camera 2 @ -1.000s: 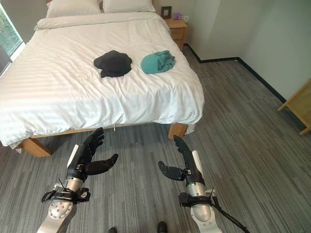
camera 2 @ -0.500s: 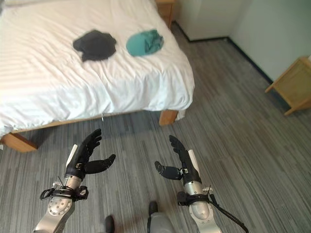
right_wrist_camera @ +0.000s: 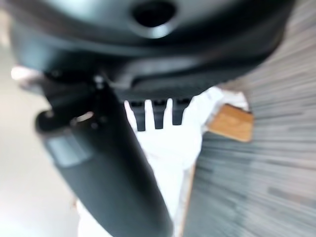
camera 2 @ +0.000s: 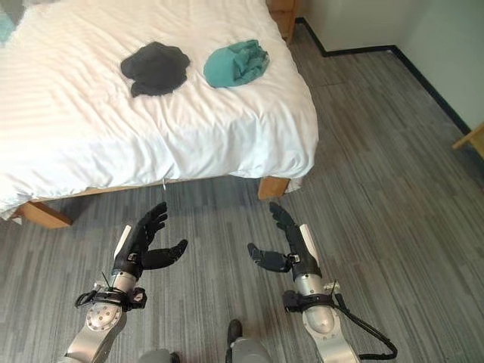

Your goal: Pick up bed clothes into laundry basket.

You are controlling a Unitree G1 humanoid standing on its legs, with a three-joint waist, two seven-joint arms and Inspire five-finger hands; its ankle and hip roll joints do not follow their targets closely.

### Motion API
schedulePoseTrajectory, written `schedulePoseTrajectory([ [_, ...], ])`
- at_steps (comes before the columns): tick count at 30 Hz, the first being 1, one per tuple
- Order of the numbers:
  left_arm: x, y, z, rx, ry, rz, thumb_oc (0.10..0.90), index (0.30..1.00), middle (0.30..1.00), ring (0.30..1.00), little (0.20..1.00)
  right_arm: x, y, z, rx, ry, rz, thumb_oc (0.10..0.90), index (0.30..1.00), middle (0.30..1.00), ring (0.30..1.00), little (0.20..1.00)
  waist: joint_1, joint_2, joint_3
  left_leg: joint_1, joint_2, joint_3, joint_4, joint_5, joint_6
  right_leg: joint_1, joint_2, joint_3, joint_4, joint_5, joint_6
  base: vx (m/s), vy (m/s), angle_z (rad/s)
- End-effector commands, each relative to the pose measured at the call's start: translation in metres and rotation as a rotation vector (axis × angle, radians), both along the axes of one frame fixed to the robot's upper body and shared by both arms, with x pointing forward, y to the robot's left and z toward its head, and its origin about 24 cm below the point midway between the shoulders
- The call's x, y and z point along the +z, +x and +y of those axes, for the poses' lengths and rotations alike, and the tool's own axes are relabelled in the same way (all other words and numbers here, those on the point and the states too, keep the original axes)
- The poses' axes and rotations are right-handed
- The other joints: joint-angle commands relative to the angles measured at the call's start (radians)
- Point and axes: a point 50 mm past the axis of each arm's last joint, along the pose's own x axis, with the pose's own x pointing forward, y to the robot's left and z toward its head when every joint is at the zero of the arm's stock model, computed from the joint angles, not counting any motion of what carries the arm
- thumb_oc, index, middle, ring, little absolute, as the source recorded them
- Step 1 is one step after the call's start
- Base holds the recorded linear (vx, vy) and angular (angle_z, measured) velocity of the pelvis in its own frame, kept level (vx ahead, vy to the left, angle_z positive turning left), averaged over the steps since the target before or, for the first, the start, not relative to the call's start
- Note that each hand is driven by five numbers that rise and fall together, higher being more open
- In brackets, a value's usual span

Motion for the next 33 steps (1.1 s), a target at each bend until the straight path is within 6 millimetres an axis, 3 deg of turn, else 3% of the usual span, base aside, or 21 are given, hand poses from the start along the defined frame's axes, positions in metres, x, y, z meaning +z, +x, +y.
schedulePoseTrajectory([
  [1, 0.048, 0.007, 0.001, 0.003, -0.056, -0.269, 0.8, 0.9, 0.9, 0.9, 0.9, 0.05, 0.011, -0.007, -0.001, -0.045, -0.265, 0.8, 0.9, 0.9, 0.9, 0.9, 0.023, 0.014, -0.032, 0.012, -0.022, 0.099, -0.23, -0.002, 0.074, 0.078, -0.005, 0.08, -0.155, 0.048, 0.142, 0.28, 0.03, -0.11],
  [2, 0.047, 0.006, 0.001, 0.002, -0.057, -0.267, 0.8, 0.9, 0.9, 0.9, 0.9, 0.05, 0.011, -0.007, -0.001, -0.047, -0.263, 0.8, 0.9, 0.9, 0.9, 0.9, 0.026, 0.012, -0.032, 0.025, -0.027, 0.103, -0.245, 0.001, 0.076, 0.082, -0.01, 0.082, -0.155, 0.044, 0.144, 0.41, 0.042, -0.04],
  [4, 0.043, 0.003, 0.001, 0.009, -0.063, -0.246, 0.8, 0.9, 0.9, 0.9, 0.9, 0.049, 0.01, -0.008, -0.012, -0.052, -0.262, 0.8, 0.9, 0.9, 0.9, 0.9, 0.044, 0.038, -0.039, 0.013, -0.039, 0.118, -0.424, 0.092, 0.069, 0.127, 0.003, 0.08, -0.155, 0.011, 0.15, 0.38, 0.029, -0.03],
  [6, 0.04, 0.002, 0.001, 0.015, -0.065, -0.233, 0.8, 0.9, 0.9, 0.9, 0.9, 0.048, 0.011, -0.009, -0.027, -0.055, -0.26, 0.8, 0.9, 0.9, 0.9, 0.9, 0.058, 0.047, -0.043, -0.023, -0.034, 0.144, -0.539, 0.149, 0.063, 0.178, 0.003, 0.074, -0.155, -0.024, 0.155, 0.49, -0.003, -0.14],
  [7, 0.036, 0.002, 0.002, 0.032, -0.073, -0.218, 0.8, 0.9, 0.9, 0.9, 0.9, 0.048, 0.012, -0.009, -0.038, -0.057, -0.26, 0.8, 0.9, 0.9, 0.9, 0.9, 0.068, 0.051, -0.044, -0.092, -0.022, 0.182, -0.563, 0.164, 0.053, 0.225, 0.006, 0.078, -0.155, -0.052, 0.157, 0.44, -0.015, -0.07],
  [8, 0.036, 0.002, 0.002, 0.033, -0.072, -0.218, 0.8, 0.9, 0.9, 0.9, 0.9, 0.048, 0.012, -0.009, -0.038, -0.057, -0.26, 0.8, 0.9, 0.9, 0.9, 0.9, 0.067, 0.047, -0.045, -0.092, -0.027, 0.184, -0.562, 0.162, 0.054, 0.226, 0.001, 0.078, -0.155, -0.056, 0.158, 0.46, 0.013, 0.13],
  [12, 0.03, -0.003, 0.004, 0.061, -0.099, -0.19, 0.8, 0.9, 0.9, 0.9, 0.9, 0.046, 0.011, -0.005, -0.028, -0.058, -0.249, 0.8, 0.9, 0.9, 0.9, 0.9, 0.082, 0.079, -0.066, -0.08, -0.009, 0.211, -0.569, 0.21, 0.048, 0.297, -0.007, 0.119, -0.155, -0.088, 0.165, 0.42, 0.085, -0.19],
  [13, 0.028, -0.005, 0.002, 0.059, -0.104, -0.179, 0.8, 0.9, 0.9, 0.9, 0.9, 0.045, 0.012, -0.002, -0.019, -0.07, -0.244, 0.8, 0.9, 0.9, 0.9, 0.9, 0.087, 0.081, -0.087, -0.064, -0.009, 0.188, -0.569, 0.23, 0.049, 0.328, -0.037, 0.134, -0.155, -0.095, 0.18, 0.48, 0.119, -0.36],
  [16, 0.029, -0.003, 0.001, 0.048, -0.097, -0.179, 0.8, 0.9, 0.9, 0.9, 0.9, 0.046, 0.012, -0.001, -0.028, -0.08, -0.252, 0.8, 0.9, 0.9, 0.9, 0.9, 0.095, 0.062, -0.102, -0.043, -0.02, 0.182, -0.569, 0.225, 0.063, 0.343, -0.084, 0.141, -0.132, -0.095, 0.201, 0.42, 0.087, -0.27],
  [18, 0.03, 0.0, -0.001, 0.022, -0.07, -0.182, 0.8, 0.9, 0.9, 0.9, 0.9, 0.047, 0.011, -0.002, -0.04, -0.09, -0.264, 0.8, 0.9, 0.9, 0.9, 0.9, 0.09, 0.041, -0.113, -0.009, -0.038, 0.184, -0.567, 0.197, 0.087, 0.313, -0.122, 0.15, -0.023, -0.048, 0.228, 0.27, 0.053, 0.06],
  [19, 0.032, 0.003, -0.001, 0.009, -0.047, -0.186, 0.8, 0.9, 0.9, 0.9, 0.9, 0.047, 0.01, -0.003, -0.057, -0.099, -0.262, 0.8, 0.9, 0.9, 0.9, 0.9, 0.082, 0.028, -0.115, 0.022, -0.059, 0.183, -0.569, 0.172, 0.104, 0.282, -0.146, 0.147, 0.065, 0.01, 0.251, 0.26, 0.09, 0.02],
  [21, 0.041, 0.01, -0.002, -0.02, -0.016, -0.223, 0.8, 0.9, 0.9, 0.9, 0.9, 0.062, 0.017, -0.003, -0.067, -0.148, -0.337, 0.8, 0.9, 0.9, 0.9, 0.9, 0.064, 0.021, -0.088, 0.074, -0.075, 0.175, -0.569, 0.136, 0.136, 0.16, -0.152, 0.193, 0.309, 0.222, 0.284, 0.22, 0.101, 0.14],
  [22, 0.043, 0.012, -0.003, -0.031, -0.004, -0.235, 0.8, 0.9, 0.9, 0.9, 0.9, 0.066, 0.018, -0.003, -0.074, -0.16, -0.358, 0.8, 0.9, 0.9, 0.9, 0.9, 0.052, 0.029, -0.075, 0.095, -0.065, 0.163, -0.569, 0.124, 0.144, 0.108, -0.136, 0.201, 0.409, 0.244, 0.277, 0.26, 0.062, 0.2],
  [23, 0.046, 0.015, -0.001, -0.029, 0.016, -0.247, 0.8, 0.9, 0.9, 0.9, 0.9, 0.075, 0.022, -0.005, -0.101, -0.196, -0.411, 0.8, 0.9, 0.9, 0.9, 0.9, 0.043, 0.04, -0.064, 0.118, -0.042, 0.16, -0.569, 0.099, 0.148, 0.052, -0.127, 0.194, 0.474, 0.22, 0.266, 0.34, -0.028, 0.18],
  [25, 0.049, 0.017, 0.004, -0.024, 0.033, -0.258, 0.8, 0.9, 0.9, 0.9, 0.9, 0.107, 0.026, -0.013, -0.175, -0.284, -0.556, 0.8, 0.9, 0.9, 0.9, 0.9, 0.033, 0.047, -0.051, 0.166, -0.012, 0.17, -0.569, 0.063, 0.143, -0.039, -0.195, 0.093, 0.438, 0.164, 0.251, 0.33, -0.091, 0.02],
  [26, 0.05, 0.017, 0.004, -0.024, 0.032, -0.26, 0.8, 0.9, 0.9, 0.9, 0.9, 0.107, 0.026, -0.013, -0.177, -0.286, -0.557, 0.8, 0.9, 0.9, 0.9, 0.9, 0.027, 0.047, -0.048, 0.168, -0.013, 0.163, -0.569, 0.06, 0.141, -0.032, -0.197, 0.085, 0.439, 0.157, 0.249, 0.21, -0.082, -0.02],
  [27, 0.048, 0.015, 0.005, -0.027, 0.028, -0.254, 0.8, 0.9, 0.9, 0.9, 0.9, 0.12, 0.025, -0.016, -0.194, -0.307, -0.614, 0.8, 0.9, 0.9, 0.9, 0.9, 0.019, 0.039, -0.047, 0.191, -0.016, 0.163, -0.569, 0.038, 0.135, -0.05, -0.209, 0.055, 0.386, 0.118, 0.247, 0.22, -0.092, 0.13],
  [28, 0.047, 0.014, 0.005, -0.032, 0.023, -0.249, 0.8, 0.9, 0.9, 0.9, 0.9, 0.134, 0.026, -0.018, -0.207, -0.332, -0.674, 0.8, 0.9, 0.9, 0.9, 0.9, 0.011, 0.039, -0.049, 0.2, -0.007, 0.158, -0.569, 0.033, 0.127, -0.062, -0.192, 0.031, 0.313, 0.091, 0.24, 0.46, -0.234, 0.16],
  [29, 0.044, 0.011, 0.008, -0.018, 0.007, -0.231, 0.8, 0.9, 0.9, 0.9, 0.9, 0.159, 0.025, -0.024, -0.25, -0.378, -0.783, 0.8, 0.9, 0.9, 0.9, 0.9, -0.009, 0.013, -0.056, 0.235, -0.014, 0.132, -0.569, 0.004, 0.111, -0.088, -0.139, 0.021, 0.119, 0.07, 0.243, 0.47, -0.252, 0.17],
  [31, 0.042, 0.014, 0.01, -0.002, 0.004, -0.226, 0.8, 0.9, 0.9, 0.9, 0.9, 0.179, 0.026, -0.026, -0.287, -0.408, -0.873, 0.8, 0.9, 0.9, 0.9, 0.9, -0.026, 0.004, -0.057, 0.258, -0.007, 0.103, -0.569, -0.024, 0.102, -0.081, -0.082, 0.058, -0.035, 0.098, 0.244, 0.44, -0.225, 0.14],
  [33, 0.043, 0.018, 0.012, 0.017, 0.006, -0.232, 0.8, 0.9, 0.9, 0.9, 0.9, 0.197, 0.024, -0.028, -0.319, -0.496, -0.948, 0.8, 0.9, 0.9, 0.9, 0.9, -0.027, -0.009, -0.065, 0.276, -0.002, 0.08, -0.569, -0.044, 0.093, -0.093, -0.046, 0.096, -0.1, 0.127, 0.245, 0.32, -0.199, 0.62],
])
